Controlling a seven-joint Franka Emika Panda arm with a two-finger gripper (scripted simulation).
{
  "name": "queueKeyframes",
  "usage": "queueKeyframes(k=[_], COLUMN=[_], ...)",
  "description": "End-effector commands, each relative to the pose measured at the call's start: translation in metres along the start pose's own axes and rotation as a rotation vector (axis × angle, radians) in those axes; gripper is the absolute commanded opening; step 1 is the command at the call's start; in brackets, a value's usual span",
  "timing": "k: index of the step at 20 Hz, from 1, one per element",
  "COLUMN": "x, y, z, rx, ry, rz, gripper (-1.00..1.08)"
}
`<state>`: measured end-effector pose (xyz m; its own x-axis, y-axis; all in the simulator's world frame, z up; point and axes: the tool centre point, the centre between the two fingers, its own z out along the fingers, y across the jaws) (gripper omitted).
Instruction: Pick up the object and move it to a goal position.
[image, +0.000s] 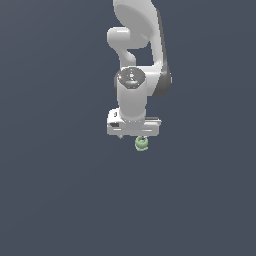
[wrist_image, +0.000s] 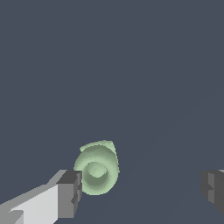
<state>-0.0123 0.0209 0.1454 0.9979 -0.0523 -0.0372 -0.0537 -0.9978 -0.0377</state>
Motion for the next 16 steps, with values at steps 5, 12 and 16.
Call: queueKeyframes(k=[5,12,16], x=[-0.001,-0.002,-0.003], y=[0.003,0.016,0.014], z=[0.003,0.009,0.01], rx=[-0.007,-0.027,-0.026], ry=[-0.003,-0.015,-0.013], rz=[-0.008,-0.026,-0.028], gripper=[1.0,1.0,1.0])
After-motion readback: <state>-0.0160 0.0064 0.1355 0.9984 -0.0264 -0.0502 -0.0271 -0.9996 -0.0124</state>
